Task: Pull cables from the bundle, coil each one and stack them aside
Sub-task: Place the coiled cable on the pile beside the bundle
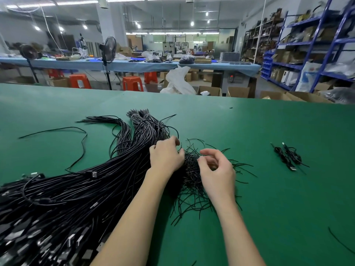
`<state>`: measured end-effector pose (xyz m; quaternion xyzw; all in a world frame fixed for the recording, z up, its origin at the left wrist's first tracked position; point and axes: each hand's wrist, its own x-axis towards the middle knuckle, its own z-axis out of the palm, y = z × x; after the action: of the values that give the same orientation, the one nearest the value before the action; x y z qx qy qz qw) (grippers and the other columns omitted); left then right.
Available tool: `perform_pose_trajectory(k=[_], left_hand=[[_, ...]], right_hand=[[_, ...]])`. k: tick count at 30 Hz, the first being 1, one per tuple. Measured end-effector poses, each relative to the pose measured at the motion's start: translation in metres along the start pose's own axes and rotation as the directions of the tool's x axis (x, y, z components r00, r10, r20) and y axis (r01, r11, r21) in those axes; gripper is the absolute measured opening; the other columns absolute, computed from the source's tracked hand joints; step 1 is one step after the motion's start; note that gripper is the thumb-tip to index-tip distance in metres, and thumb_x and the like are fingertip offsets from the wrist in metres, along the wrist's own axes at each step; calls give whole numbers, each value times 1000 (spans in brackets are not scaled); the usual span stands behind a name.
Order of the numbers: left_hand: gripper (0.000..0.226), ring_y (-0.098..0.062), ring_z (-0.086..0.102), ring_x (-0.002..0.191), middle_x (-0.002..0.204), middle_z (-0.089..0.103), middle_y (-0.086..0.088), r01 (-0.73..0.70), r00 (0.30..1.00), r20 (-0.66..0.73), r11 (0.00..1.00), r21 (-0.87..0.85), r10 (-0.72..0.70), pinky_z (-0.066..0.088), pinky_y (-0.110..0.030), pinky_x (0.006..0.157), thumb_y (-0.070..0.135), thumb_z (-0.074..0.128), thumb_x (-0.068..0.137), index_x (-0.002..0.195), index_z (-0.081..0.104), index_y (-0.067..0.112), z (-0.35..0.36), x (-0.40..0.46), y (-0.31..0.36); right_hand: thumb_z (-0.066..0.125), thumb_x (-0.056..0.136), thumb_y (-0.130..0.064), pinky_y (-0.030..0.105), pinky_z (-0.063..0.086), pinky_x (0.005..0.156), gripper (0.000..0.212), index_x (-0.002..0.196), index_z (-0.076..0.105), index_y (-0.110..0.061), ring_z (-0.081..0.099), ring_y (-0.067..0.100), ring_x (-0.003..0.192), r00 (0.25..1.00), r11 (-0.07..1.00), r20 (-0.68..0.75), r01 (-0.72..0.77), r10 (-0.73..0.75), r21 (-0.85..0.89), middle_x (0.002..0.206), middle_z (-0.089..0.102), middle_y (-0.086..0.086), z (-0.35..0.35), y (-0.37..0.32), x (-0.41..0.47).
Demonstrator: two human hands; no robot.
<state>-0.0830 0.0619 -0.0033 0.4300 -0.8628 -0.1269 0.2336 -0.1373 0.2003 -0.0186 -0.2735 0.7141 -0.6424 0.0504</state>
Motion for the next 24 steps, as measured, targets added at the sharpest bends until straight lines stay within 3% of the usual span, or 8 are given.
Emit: perform_pose_trajectory(k=[5, 9, 14, 18, 21, 24], left_hand=[[10, -27, 63, 94, 96, 69, -4, -51, 993, -116, 966, -253, 22, 50, -40, 84, 15, 53, 94, 101, 59, 17, -7, -3, 13], [21, -24, 63, 93, 96, 68, -4, 3, 995, -95, 920, -392, -44, 47, -32, 82, 5, 46, 92, 100, 62, 17, -9, -1, 16], [23, -16, 58, 82, 89, 64, 5, -63, 991, -132, 866, -496, -4, 39, -21, 76, 2, 46, 92, 98, 65, 14, -17, -4, 38], [25, 7, 53, 59, 77, 60, 16, -232, 972, -123, 773, -590, 198, 36, -6, 62, -3, 48, 90, 94, 66, 13, -27, -21, 74], [23, -1, 50, 54, 79, 63, 12, -312, 939, -100, 694, -649, 328, 39, -9, 58, -1, 49, 90, 92, 65, 16, -31, -35, 96], [24, -3, 51, 56, 84, 67, 4, -210, 948, -12, 599, -773, 318, 41, -13, 61, -1, 49, 93, 93, 65, 18, -38, -36, 97]], right_hand=[[66, 88, -23, 8, 41, 58, 10, 89, 69, -33, 60, -2, 64, 998, 996, 41, -42, 39, 72, 76, 71, -19, -3, 1, 4], [62, 91, -17, 33, 54, 69, 14, 94, 70, -29, 63, 6, 62, 987, 975, 115, -131, 111, 181, 81, 75, -5, -5, -1, 6], [61, 93, -10, 21, 49, 55, 16, 99, 71, -22, 62, 7, 61, 970, 927, 174, -215, 167, 308, 79, 76, -2, -6, -4, 7], [51, 101, -16, 22, 53, 57, 20, 106, 71, -21, 66, 7, 67, 945, 856, 248, -304, 214, 418, 86, 76, -5, -11, -5, 12], [51, 94, -21, 32, 59, 71, 26, 110, 72, -21, 70, 8, 83, 921, 857, 375, -278, 109, 433, 100, 78, -2, -19, -2, 13], [59, 85, -22, 37, 60, 79, 26, 104, 77, -24, 70, 17, 97, 876, 881, 481, -261, 45, 394, 109, 77, 4, -23, -1, 10]])
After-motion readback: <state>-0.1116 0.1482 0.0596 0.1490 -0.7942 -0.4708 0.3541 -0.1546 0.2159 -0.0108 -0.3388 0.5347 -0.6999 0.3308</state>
